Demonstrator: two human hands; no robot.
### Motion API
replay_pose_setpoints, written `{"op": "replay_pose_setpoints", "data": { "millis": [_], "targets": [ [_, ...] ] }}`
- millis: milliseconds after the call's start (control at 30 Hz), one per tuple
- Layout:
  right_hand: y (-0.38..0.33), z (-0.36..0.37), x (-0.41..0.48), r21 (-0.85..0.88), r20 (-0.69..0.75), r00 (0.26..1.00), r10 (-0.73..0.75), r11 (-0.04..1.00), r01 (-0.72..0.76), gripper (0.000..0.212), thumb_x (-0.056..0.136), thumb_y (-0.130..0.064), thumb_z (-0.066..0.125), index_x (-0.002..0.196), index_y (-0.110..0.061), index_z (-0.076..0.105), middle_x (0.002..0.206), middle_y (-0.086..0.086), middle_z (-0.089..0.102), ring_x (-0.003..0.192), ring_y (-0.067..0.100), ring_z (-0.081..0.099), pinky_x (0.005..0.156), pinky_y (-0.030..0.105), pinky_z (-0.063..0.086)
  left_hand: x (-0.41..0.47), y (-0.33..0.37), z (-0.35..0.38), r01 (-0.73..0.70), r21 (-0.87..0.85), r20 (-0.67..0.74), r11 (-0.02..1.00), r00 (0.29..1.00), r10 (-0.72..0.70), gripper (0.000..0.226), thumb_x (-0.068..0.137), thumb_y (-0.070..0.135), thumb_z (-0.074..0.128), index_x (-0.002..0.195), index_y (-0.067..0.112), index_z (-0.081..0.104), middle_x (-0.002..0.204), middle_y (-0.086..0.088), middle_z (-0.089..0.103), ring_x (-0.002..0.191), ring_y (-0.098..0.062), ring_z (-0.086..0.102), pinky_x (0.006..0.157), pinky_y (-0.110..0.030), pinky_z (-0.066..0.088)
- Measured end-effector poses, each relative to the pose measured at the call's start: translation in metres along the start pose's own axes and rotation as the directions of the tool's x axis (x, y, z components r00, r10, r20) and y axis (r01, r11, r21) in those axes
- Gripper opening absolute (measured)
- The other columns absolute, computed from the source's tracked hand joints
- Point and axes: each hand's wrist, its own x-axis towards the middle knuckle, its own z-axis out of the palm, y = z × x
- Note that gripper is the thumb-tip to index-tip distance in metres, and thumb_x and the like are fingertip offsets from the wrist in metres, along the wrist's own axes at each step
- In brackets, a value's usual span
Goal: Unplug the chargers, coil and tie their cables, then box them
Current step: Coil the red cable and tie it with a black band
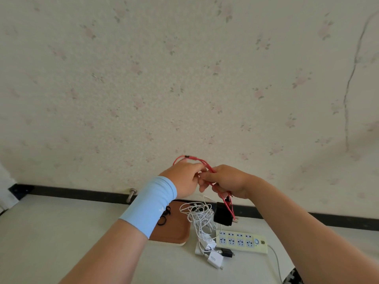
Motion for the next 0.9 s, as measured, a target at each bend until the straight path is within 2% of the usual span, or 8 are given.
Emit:
{"op": "replay_pose_setpoints", "data": {
  "millis": [133,200,333,433,533,667,800,900],
  "targets": [
    [-0.001,-0.002,0.005,0.145,-0.208,0.978,0.004,0.989,0.027,0.028,0.104,-0.026,0.052,0.1,-0.006,0.071,0.1,0.01,0.065,0.046,0.01,0.033,0.048,0.025,0.034,-0.001,-0.004,-0.004,0.097,-0.016,-0.049,0.995,0.994,-0.098,0.038,0.101,0.047,0.035,0.136,0.047,0.05,0.126,0.007,0.065,0.109,-0.018,0.061,0.094,-0.035,0.049],
    [-0.002,-0.004,0.008,0.237,-0.349,0.937,0.012,0.968,0.076,0.029,0.106,-0.023,0.048,0.099,-0.006,0.07,0.092,0.007,0.055,0.048,0.01,0.033,0.049,0.027,0.036,-0.002,-0.008,-0.009,0.112,0.072,-0.086,0.991,0.991,-0.106,0.041,0.098,0.058,0.033,0.123,0.044,0.063,0.11,0.008,0.07,0.096,-0.018,0.063,0.085,-0.033,0.05],
    [-0.008,-0.006,0.011,0.565,-0.457,0.888,0.047,0.787,0.249,0.032,0.11,-0.021,0.037,0.092,-0.008,0.06,0.069,0.0,0.04,0.046,0.009,0.029,0.051,0.027,0.032,-0.006,-0.005,-0.015,0.107,0.269,0.084,0.957,0.987,-0.134,0.028,0.094,0.044,0.05,0.091,0.033,0.076,0.076,0.008,0.061,0.073,-0.017,0.054,0.067,-0.026,0.041],
    [-0.013,-0.006,0.007,0.701,-0.416,0.909,0.017,0.643,0.309,0.033,0.111,-0.021,0.034,0.09,-0.01,0.058,0.065,-0.001,0.035,0.046,0.009,0.026,0.051,0.026,0.029,-0.006,-0.001,-0.001,0.203,0.349,0.225,0.915,0.929,-0.292,0.025,0.087,0.035,0.059,0.067,0.022,0.065,0.063,0.005,0.057,0.063,-0.02,0.053,0.064,-0.025,0.048],
    [-0.016,-0.002,0.006,0.582,-0.433,0.901,-0.038,0.751,0.312,0.033,0.11,-0.023,0.036,0.093,-0.009,0.061,0.065,-0.001,0.04,0.049,0.01,0.026,0.049,0.026,0.025,-0.003,0.0,0.005,0.211,0.515,0.257,0.831,0.886,-0.385,0.019,0.087,0.035,0.066,0.084,0.017,0.071,0.076,0.001,0.065,0.07,-0.021,0.061,0.07,-0.029,0.054],
    [-0.015,0.0,0.008,0.11,-0.518,0.836,-0.181,0.955,0.275,0.033,0.107,-0.023,0.042,0.092,-0.013,0.07,0.073,0.0,0.056,0.044,0.008,0.034,0.044,0.024,0.027,0.0,-0.005,-0.001,0.219,0.52,0.276,0.826,0.872,-0.405,0.018,0.088,0.032,0.067,0.092,0.016,0.072,0.085,-0.001,0.07,0.081,-0.023,0.065,0.072,-0.029,0.052],
    [-0.006,0.002,0.006,-0.209,-0.358,0.899,-0.254,0.96,0.187,0.029,0.104,-0.024,0.051,0.094,-0.018,0.077,0.083,-0.008,0.072,0.061,-0.006,0.057,0.057,0.013,0.04,0.005,-0.015,0.001,0.245,0.155,0.176,0.957,0.947,-0.27,0.024,0.095,0.032,0.056,0.082,0.019,0.071,0.068,0.004,0.059,0.063,-0.017,0.054,0.064,-0.028,0.044],
    [0.0,0.008,0.004,-0.164,-0.199,0.972,-0.128,0.982,0.096,0.031,0.104,-0.027,0.051,0.107,-0.008,0.075,0.068,-0.011,0.066,0.041,0.0,0.04,0.043,0.015,0.028,0.007,-0.022,0.003,0.106,-0.093,-0.042,0.99,0.993,-0.11,0.032,0.098,0.036,0.054,0.081,0.015,0.07,0.071,0.0,0.054,0.065,-0.015,0.051,0.064,-0.031,0.04]
  ]
}}
